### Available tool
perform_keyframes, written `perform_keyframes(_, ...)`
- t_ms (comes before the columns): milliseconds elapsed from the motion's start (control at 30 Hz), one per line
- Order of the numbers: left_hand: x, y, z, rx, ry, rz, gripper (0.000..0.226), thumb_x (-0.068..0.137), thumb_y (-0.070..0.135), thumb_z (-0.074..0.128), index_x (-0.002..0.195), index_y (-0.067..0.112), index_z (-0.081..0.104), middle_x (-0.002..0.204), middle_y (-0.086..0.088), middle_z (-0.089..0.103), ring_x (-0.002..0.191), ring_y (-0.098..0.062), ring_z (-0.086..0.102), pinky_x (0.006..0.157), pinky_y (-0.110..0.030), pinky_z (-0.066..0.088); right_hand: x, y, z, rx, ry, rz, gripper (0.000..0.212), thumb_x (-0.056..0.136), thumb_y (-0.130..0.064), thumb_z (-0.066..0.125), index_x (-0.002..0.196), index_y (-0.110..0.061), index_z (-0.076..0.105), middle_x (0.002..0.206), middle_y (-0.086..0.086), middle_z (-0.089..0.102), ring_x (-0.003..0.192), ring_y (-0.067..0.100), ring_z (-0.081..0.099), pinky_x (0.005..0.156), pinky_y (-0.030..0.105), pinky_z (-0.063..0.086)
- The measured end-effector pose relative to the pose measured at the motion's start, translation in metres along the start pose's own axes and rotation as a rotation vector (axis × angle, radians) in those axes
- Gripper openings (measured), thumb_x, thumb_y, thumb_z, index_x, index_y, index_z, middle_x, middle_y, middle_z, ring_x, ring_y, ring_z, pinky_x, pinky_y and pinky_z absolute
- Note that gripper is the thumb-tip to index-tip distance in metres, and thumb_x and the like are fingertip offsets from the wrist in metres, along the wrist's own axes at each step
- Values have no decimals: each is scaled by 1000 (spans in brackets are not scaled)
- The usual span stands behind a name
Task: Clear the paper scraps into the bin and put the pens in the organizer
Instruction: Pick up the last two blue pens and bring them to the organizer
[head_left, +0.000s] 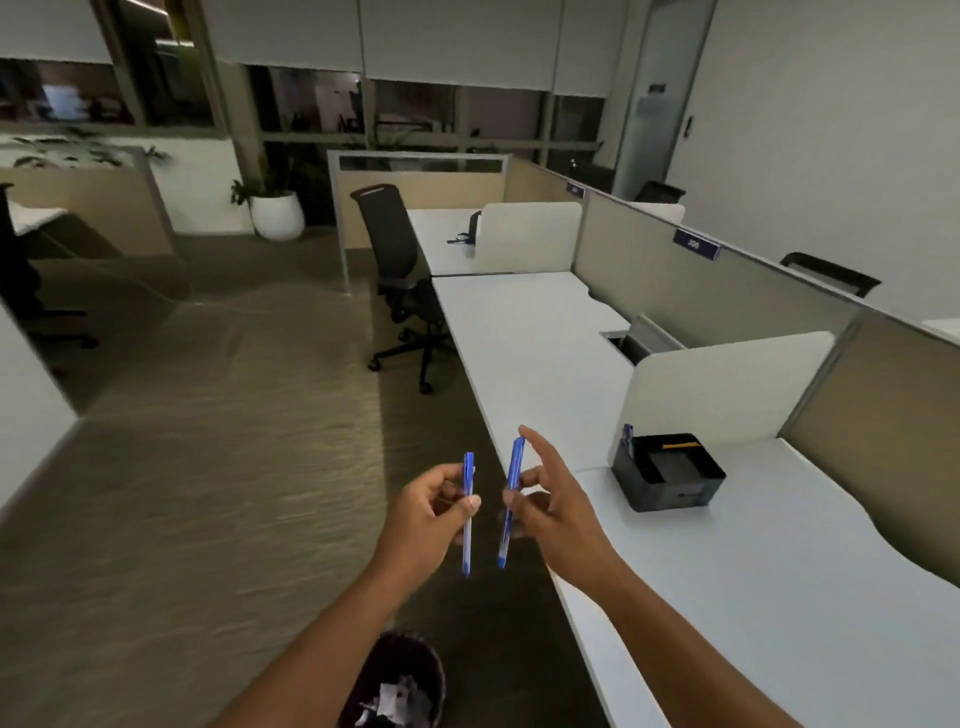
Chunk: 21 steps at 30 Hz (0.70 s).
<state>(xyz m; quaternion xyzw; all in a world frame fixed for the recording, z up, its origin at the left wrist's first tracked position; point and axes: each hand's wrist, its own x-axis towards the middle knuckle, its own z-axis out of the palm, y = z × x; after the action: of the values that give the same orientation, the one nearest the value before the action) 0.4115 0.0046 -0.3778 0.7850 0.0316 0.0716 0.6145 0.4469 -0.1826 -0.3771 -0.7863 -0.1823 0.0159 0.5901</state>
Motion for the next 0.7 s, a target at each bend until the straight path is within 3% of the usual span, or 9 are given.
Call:
perform_keyframes(100, 20, 5, 43, 14, -72, 6, 31, 95, 19, 72, 116, 39, 64, 91, 4, 71, 86, -17, 74, 69, -36, 67, -2, 15, -41, 7, 94, 36, 70, 101, -19, 64, 150, -57, 32, 103, -5, 65, 92, 20, 76, 78, 32, 66)
perform_keyframes(233, 49, 6, 106, 11, -153, -13, 37, 93, 19, 74, 126, 30, 65, 88, 11, 74, 86, -9, 76, 70, -34, 67, -6, 41, -92, 32, 194, 96, 70, 100, -15, 66, 153, -49, 35, 107, 3, 64, 90, 21, 77, 77, 34, 66)
perform_keyframes(400, 73, 5, 177, 27, -212, -30, 39, 92, 21, 76, 120, 42, 59, 96, 8, 74, 85, -13, 76, 66, -26, 65, -14, 69, -140, -14, 250, 152, 68, 101, -14, 65, 153, -46, 33, 109, 0, 64, 89, 20, 75, 78, 35, 67)
perform_keyframes(600, 95, -1, 242, 56, -304, -52, 41, 92, 22, 75, 128, 34, 60, 101, 8, 73, 86, -14, 76, 63, -20, 62, -19, 97, -179, -66, 333, 214, 67, 101, -19, 65, 156, -41, 33, 115, 1, 66, 93, 18, 75, 77, 26, 65)
perform_keyframes(700, 106, -7, 265, 58, -325, -38, 38, 93, 22, 75, 124, 36, 61, 102, 13, 70, 84, -12, 75, 61, -17, 60, -17, 112, -192, -88, 399, 244, 67, 99, -20, 68, 152, -45, 35, 112, -8, 66, 89, 14, 75, 77, 23, 64)
